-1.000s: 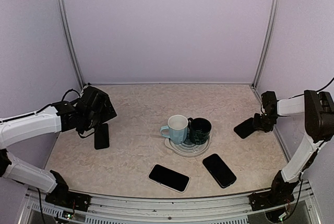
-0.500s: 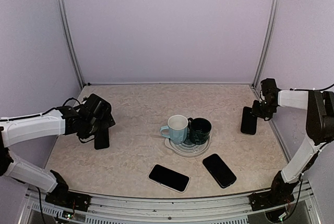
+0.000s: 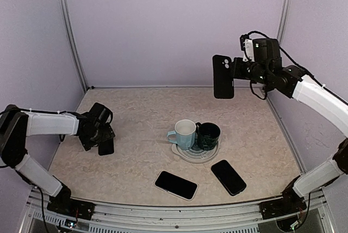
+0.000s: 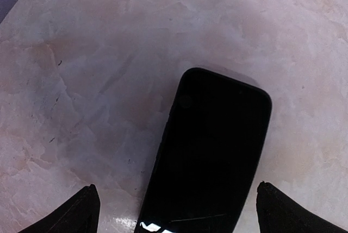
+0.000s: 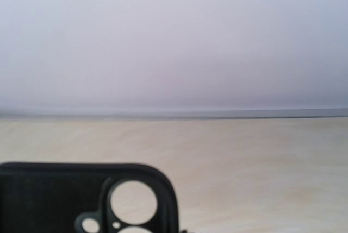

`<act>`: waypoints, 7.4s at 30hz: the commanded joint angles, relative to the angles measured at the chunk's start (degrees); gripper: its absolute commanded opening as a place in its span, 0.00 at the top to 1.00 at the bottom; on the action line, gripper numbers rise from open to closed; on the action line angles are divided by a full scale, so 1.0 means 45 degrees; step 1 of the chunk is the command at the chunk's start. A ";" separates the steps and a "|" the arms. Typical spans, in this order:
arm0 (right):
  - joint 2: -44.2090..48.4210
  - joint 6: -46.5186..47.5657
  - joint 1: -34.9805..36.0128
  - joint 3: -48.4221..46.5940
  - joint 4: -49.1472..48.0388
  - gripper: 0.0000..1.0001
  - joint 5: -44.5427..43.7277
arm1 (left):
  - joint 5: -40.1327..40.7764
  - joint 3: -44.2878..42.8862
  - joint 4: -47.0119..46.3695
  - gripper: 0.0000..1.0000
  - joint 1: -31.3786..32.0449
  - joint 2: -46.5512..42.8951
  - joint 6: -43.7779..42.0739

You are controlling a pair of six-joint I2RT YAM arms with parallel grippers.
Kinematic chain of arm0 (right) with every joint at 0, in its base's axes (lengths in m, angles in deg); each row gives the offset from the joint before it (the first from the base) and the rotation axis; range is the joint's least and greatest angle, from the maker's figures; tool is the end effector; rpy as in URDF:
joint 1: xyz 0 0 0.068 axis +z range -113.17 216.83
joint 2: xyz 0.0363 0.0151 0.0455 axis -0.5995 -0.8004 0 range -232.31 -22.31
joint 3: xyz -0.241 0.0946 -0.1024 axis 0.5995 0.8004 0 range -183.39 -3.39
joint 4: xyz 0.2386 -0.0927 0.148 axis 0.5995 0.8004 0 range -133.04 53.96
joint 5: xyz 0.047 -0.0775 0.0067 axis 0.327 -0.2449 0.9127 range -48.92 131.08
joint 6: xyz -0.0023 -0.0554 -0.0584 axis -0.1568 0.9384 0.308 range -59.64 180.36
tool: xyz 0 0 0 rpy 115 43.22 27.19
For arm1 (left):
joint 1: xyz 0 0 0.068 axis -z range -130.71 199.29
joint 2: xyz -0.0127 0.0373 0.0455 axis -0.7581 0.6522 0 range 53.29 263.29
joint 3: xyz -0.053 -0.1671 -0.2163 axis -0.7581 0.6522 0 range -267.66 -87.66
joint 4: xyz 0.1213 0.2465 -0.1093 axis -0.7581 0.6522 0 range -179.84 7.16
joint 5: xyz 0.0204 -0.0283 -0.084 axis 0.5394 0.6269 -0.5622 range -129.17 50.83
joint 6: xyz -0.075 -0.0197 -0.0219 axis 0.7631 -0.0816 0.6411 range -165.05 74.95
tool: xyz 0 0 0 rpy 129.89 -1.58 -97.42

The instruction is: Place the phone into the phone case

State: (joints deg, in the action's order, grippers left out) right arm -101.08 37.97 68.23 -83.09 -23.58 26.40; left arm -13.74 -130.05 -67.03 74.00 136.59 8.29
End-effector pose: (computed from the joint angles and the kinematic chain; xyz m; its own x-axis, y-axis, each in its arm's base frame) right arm 0.3349 0.1839 0.3978 -0.3645 0.2091 -0.9074 -0.1731 0.9423 0.2866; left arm 0.2859 -0.0986 0.1197 -0.6506 -0.4981 -0.5733 -0.5312 0.8380 -0.1252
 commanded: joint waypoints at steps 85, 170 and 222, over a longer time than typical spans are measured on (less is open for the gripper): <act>-0.6758 0.3009 0.7456 0.2175 -0.0274 1.00 0.2814 | -0.3691 0.1081 -0.2669 0.68 0.0132 0.3647 -0.0978; -0.9613 0.0086 0.5698 -0.4524 0.2781 1.00 1.2047 | -0.0568 0.2705 -0.0670 0.09 0.3468 -0.7982 0.0238; -1.3741 0.0678 0.5614 -0.8967 0.3573 0.64 0.7852 | -0.1923 0.4343 -0.3095 0.21 0.3693 -0.4150 0.1844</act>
State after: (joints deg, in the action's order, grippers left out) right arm -160.90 38.53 92.62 -119.72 -6.38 66.79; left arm -21.63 -111.38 -79.12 89.98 121.25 14.33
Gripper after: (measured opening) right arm 0.356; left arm 0.813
